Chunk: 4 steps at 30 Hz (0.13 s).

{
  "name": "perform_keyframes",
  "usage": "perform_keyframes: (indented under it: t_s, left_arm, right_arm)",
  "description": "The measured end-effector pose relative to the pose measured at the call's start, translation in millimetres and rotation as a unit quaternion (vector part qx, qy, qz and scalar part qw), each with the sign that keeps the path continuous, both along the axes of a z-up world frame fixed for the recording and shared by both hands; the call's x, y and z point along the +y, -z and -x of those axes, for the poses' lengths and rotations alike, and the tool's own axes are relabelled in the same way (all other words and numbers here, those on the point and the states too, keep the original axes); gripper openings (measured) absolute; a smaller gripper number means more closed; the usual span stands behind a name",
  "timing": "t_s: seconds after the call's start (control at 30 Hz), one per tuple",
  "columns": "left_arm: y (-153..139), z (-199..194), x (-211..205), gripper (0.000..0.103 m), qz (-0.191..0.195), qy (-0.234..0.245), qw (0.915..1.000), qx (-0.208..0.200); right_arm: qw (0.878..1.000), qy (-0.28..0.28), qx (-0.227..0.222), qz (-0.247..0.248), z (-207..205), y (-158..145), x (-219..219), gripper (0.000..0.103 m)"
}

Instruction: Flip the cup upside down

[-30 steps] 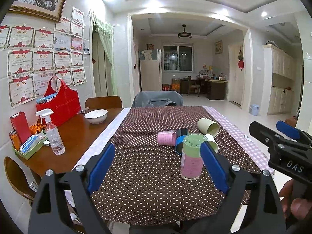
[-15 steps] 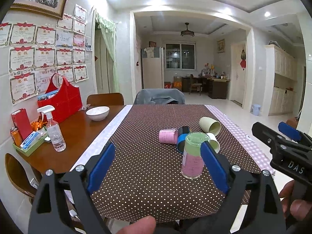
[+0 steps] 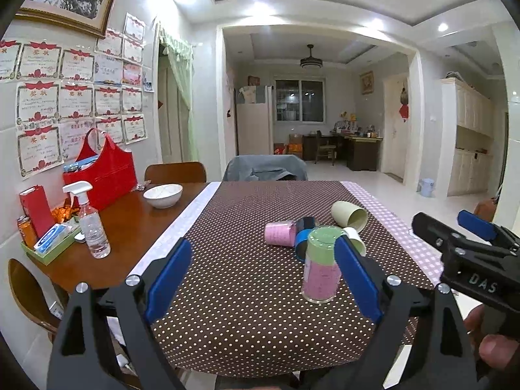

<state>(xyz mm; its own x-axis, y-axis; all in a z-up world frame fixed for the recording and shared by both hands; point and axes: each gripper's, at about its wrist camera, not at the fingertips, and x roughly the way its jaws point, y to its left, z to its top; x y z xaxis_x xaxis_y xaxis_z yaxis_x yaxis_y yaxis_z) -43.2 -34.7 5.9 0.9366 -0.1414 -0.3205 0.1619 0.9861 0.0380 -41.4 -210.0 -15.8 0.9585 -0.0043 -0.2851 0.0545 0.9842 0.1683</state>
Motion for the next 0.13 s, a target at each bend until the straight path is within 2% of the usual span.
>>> perform_keyframes:
  t_s: [0.13]
  left_arm:
    - [-0.8,-2.8,3.2,0.088,0.004,-0.008,0.9999,0.006]
  right_arm:
    - [1.000,0.000,-0.001,-0.001,0.6,-0.3,-0.8,0.097]
